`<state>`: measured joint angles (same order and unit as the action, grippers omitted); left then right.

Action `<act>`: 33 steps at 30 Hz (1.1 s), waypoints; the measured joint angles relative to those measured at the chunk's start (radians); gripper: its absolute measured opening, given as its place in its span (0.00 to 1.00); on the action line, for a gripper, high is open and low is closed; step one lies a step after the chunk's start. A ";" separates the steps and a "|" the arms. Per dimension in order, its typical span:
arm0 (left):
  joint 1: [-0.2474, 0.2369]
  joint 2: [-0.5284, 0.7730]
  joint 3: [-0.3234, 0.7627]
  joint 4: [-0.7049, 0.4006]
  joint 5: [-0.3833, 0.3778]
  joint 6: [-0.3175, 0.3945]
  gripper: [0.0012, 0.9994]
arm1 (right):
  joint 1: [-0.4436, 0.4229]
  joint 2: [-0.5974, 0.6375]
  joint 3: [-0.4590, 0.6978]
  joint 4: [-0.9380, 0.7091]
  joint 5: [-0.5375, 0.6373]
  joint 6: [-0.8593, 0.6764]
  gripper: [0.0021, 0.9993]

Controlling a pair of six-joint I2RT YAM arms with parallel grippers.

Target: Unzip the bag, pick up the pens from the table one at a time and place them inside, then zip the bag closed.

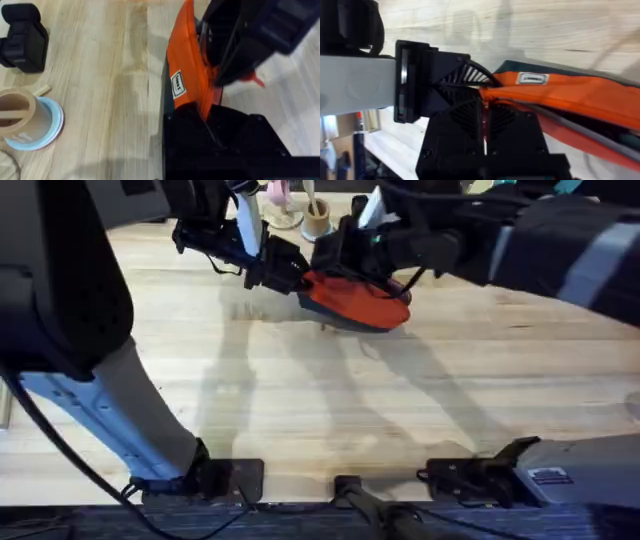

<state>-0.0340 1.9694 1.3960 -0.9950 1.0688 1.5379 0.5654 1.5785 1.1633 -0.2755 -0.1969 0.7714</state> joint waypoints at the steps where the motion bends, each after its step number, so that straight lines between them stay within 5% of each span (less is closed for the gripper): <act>1: -0.001 0.000 0.000 0.000 0.006 0.000 0.04 | -0.006 -0.013 0.000 -0.019 0.007 -0.011 0.03; 24: -0.029 0.001 0.000 -0.002 0.036 0.000 0.04 | -0.205 -0.115 0.000 -0.321 -0.002 -0.139 0.03; 33: -0.028 0.003 0.000 -0.002 0.003 0.000 0.04 | -0.300 -0.115 0.000 -0.469 0.140 -0.230 0.03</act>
<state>-0.0624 1.9720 1.3960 -0.9966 1.0714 1.5379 0.2655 1.4635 1.1633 -0.7449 -0.0571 0.5414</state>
